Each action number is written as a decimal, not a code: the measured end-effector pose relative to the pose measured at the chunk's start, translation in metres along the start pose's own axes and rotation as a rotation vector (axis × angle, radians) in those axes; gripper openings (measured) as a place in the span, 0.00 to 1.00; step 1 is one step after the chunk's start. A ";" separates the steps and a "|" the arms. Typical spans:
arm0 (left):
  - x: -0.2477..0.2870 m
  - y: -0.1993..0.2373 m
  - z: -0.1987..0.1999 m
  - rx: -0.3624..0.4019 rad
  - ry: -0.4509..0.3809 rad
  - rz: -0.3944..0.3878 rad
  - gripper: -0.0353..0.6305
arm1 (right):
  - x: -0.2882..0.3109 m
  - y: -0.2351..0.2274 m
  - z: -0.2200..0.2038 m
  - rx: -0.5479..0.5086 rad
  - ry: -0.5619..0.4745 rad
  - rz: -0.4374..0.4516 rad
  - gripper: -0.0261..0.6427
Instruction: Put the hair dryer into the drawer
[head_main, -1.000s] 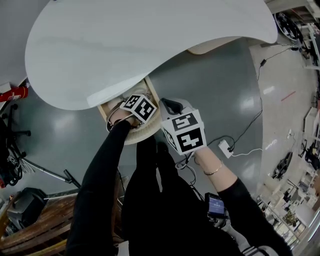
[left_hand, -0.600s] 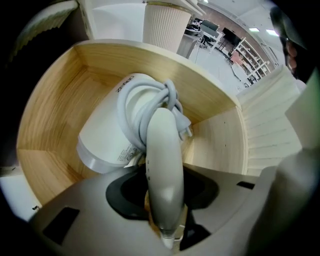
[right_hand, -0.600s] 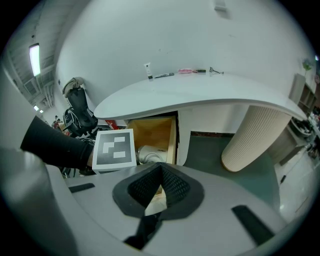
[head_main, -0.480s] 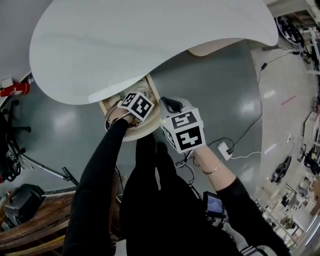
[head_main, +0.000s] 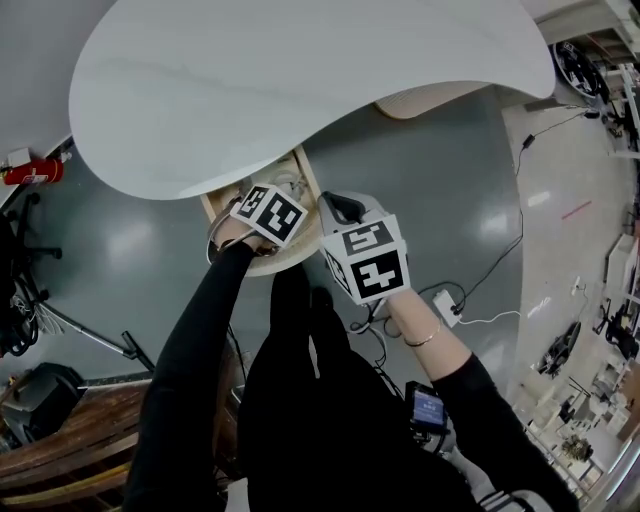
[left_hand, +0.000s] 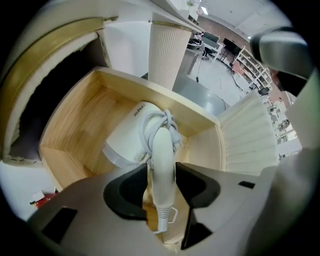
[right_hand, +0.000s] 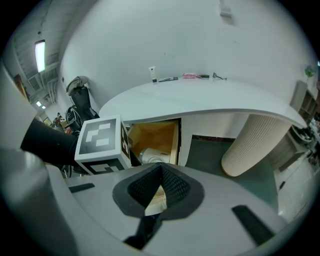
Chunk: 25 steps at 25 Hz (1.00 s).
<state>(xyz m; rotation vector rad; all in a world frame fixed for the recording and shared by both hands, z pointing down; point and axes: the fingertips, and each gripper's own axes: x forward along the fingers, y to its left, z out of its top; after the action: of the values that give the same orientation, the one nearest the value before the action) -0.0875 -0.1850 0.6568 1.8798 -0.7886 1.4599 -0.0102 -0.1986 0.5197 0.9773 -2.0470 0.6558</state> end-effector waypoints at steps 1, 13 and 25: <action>-0.004 0.001 0.002 -0.006 -0.017 0.002 0.34 | 0.000 0.001 -0.001 -0.001 0.001 0.002 0.04; -0.048 -0.001 0.020 -0.118 -0.226 -0.014 0.33 | -0.006 0.013 0.002 -0.026 -0.017 0.005 0.04; -0.087 -0.003 0.037 -0.153 -0.462 0.046 0.29 | -0.016 0.018 0.003 -0.034 -0.038 0.004 0.04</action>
<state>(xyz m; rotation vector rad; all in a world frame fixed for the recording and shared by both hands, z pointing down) -0.0815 -0.2050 0.5643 2.1160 -1.1270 0.9631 -0.0192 -0.1839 0.5033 0.9737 -2.0871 0.6068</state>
